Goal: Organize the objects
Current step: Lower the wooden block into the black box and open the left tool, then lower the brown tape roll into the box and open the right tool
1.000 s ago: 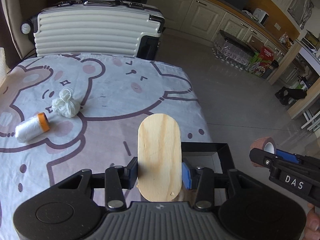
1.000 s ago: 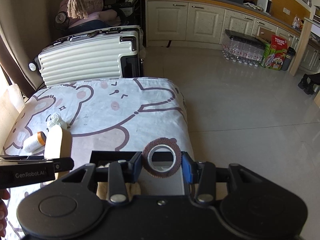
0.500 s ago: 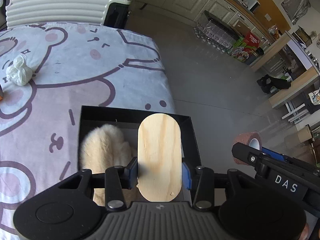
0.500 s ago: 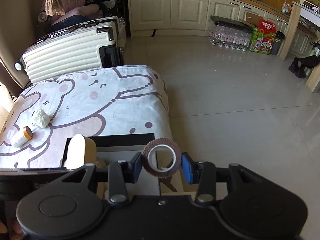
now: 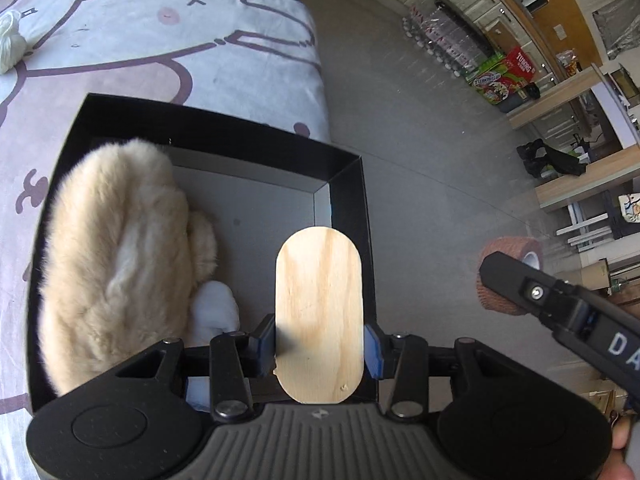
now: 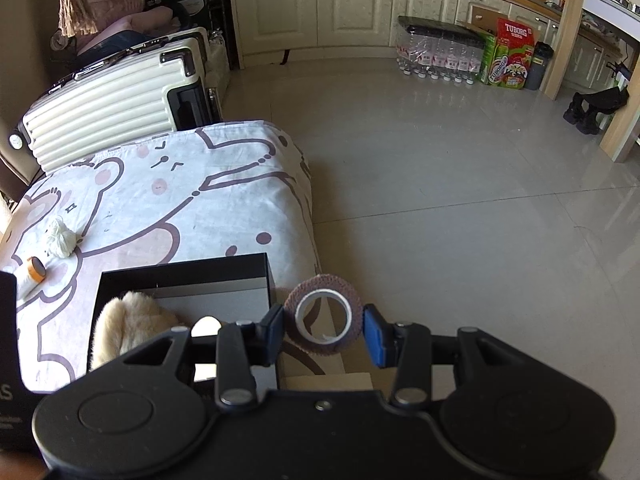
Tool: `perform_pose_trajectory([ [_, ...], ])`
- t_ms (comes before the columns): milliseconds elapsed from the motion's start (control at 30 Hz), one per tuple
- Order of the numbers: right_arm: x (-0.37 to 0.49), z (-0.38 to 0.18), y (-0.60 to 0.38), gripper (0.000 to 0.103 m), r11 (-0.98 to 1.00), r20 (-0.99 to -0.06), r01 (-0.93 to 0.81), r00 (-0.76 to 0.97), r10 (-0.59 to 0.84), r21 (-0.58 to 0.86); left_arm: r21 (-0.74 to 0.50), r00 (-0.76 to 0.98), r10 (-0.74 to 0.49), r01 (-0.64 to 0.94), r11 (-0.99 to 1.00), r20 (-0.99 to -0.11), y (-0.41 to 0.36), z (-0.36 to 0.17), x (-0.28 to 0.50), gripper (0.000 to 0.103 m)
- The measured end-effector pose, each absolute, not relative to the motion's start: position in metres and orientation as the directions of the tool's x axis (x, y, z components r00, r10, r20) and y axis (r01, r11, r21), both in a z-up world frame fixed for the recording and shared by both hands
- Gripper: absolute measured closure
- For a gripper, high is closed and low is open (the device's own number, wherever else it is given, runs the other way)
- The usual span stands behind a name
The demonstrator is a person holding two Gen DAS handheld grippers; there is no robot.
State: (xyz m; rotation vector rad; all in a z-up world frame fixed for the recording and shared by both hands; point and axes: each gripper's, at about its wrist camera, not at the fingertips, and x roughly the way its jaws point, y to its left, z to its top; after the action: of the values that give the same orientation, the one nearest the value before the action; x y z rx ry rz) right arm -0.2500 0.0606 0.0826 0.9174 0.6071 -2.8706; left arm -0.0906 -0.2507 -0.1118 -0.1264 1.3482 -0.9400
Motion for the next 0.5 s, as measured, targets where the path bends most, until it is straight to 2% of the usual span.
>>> perform_pose_trajectory([
  [200, -0.258, 0.079, 0.062, 0.060, -0.916, -0.583, 0.186, -0.810, 0.061, -0.354, -0.541, -0.066, -0.600, 0.517, 0.663, -0.798, -0.263, -0.123, -0.091, 0.058],
  [367, -0.264, 0.076, 0.061, 0.060, -0.916, -0.594, 0.191, -0.802, 0.062, -0.354, -0.522, -0.079, -0.577, 0.538, 0.662, -0.813, -0.266, -0.127, -0.092, 0.044],
  [500, -0.269, 0.073, 0.059, 0.060, -0.920, -0.603, 0.185, -0.795, 0.067, -0.346, -0.544, -0.073, -0.605, 0.533, 0.649, -0.793, -0.260, -0.118, -0.083, 0.041],
])
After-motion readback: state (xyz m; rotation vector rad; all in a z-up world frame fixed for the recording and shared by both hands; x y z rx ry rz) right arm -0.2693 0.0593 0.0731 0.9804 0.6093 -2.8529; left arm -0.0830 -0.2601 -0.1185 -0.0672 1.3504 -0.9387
